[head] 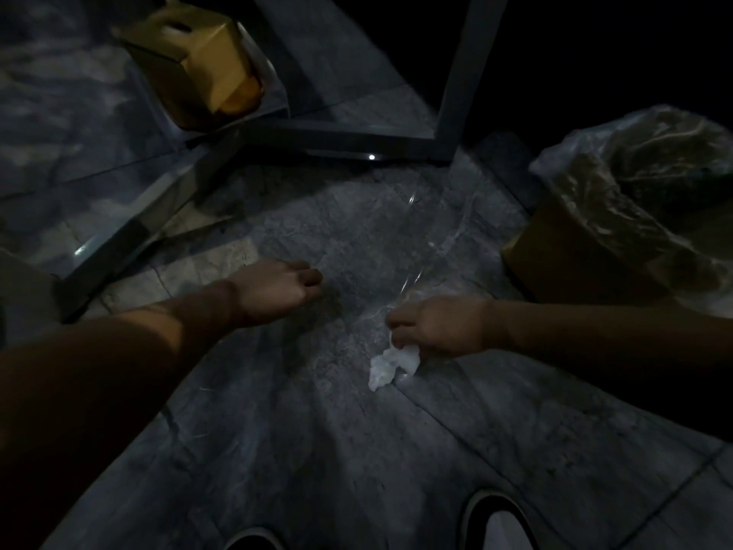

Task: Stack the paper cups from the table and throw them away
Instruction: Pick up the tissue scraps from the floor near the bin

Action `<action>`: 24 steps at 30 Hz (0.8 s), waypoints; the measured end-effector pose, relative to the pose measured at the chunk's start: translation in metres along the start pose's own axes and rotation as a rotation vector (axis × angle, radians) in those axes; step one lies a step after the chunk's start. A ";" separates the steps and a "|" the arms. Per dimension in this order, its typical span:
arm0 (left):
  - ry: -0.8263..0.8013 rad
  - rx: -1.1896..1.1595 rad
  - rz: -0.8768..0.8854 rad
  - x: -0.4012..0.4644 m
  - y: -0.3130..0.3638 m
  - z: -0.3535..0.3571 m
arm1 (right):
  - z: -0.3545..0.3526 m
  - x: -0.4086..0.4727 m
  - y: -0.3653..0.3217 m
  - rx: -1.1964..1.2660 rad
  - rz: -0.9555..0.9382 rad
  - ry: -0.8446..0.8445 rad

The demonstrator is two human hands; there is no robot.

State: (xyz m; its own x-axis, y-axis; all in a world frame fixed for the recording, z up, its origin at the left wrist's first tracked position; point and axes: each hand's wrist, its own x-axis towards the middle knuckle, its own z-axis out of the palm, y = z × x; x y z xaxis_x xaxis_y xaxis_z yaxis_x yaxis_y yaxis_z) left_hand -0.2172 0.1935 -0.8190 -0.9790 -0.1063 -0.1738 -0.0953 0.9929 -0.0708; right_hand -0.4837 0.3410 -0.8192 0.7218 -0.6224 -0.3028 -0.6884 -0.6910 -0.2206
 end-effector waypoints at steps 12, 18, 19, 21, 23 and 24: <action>0.048 -0.316 -0.236 0.002 0.004 -0.001 | 0.014 0.030 -0.030 -0.140 -0.081 -0.261; -0.017 -0.330 -0.303 0.000 0.004 0.001 | 0.018 0.035 -0.035 -0.164 -0.052 -0.339; -0.017 -0.331 -0.312 -0.001 0.004 0.001 | 0.019 0.035 -0.036 -0.165 -0.050 -0.345; -0.021 -0.325 -0.328 -0.001 0.004 0.000 | 0.019 0.033 -0.035 -0.132 -0.035 -0.339; -0.031 -0.326 -0.340 -0.001 0.003 -0.001 | 0.018 0.029 -0.033 -0.083 -0.016 -0.304; -0.032 -0.325 -0.341 -0.001 0.004 -0.001 | 0.017 0.028 -0.030 -0.055 0.001 -0.299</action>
State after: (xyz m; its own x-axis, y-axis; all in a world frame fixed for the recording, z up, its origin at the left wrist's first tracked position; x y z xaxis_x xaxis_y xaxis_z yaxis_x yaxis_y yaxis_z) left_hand -0.2164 0.1973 -0.8183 -0.8763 -0.4262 -0.2246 -0.4672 0.8655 0.1806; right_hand -0.4441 0.3510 -0.8364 0.6622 -0.4929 -0.5643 -0.6782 -0.7145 -0.1719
